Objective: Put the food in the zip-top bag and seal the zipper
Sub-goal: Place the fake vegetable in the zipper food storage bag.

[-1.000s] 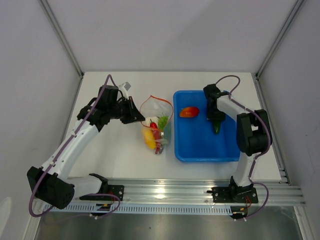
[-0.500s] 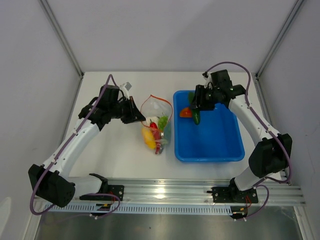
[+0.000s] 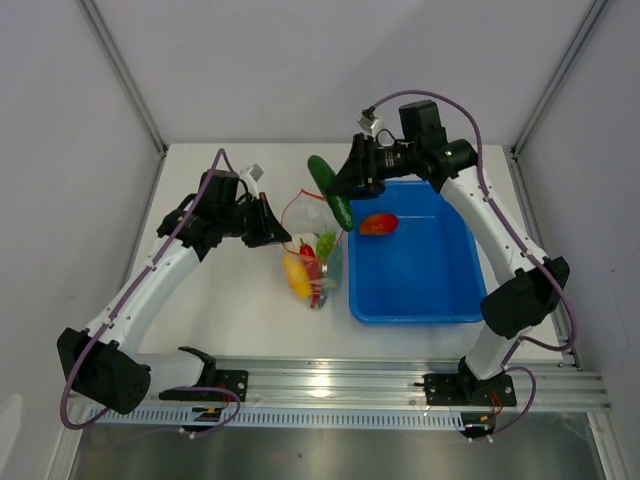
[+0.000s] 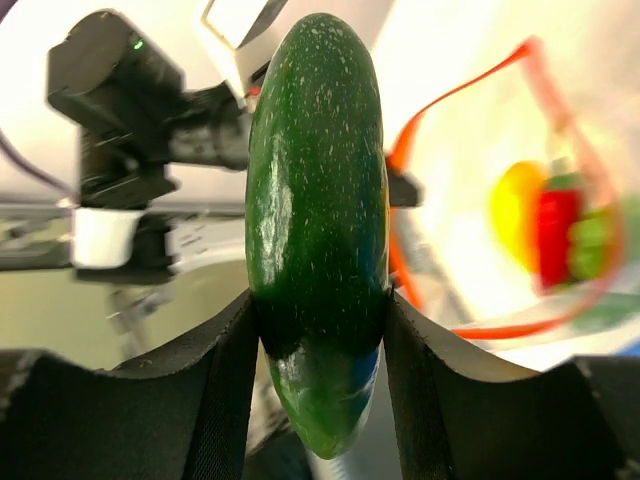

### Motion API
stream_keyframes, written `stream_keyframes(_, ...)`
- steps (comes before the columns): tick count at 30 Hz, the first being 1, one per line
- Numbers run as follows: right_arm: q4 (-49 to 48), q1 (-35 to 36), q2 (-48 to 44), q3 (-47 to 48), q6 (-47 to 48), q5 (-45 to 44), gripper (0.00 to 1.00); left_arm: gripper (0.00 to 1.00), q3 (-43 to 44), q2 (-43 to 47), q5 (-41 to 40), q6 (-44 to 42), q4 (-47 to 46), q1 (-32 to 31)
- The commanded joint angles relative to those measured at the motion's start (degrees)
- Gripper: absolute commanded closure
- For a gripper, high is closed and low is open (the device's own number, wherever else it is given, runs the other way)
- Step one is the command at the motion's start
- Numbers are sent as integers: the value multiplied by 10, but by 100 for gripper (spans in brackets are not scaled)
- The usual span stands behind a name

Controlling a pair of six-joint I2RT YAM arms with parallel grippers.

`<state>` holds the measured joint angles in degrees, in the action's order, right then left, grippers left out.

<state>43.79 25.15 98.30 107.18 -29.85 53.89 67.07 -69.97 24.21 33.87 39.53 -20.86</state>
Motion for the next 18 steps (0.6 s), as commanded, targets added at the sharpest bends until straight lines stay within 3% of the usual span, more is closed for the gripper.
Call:
stream_keyframes(1, 7, 14, 28, 24, -105, 89, 100, 99, 9, 13, 7, -10, -16, 5)
stream_keyframes(6, 70, 28, 54, 58, -129, 112, 100, 99, 2, 18, 6, -8, -25, 5)
stream_keyframes(12, 286, 41, 117, 174, -48, 19, 100, 100, 5, 19, 3, -7, -30, 5)
stream_keyframes(18, 313, 52, 135, 176, -36, -48, 100, 100, 4, 22, 3, -7, -30, 5)
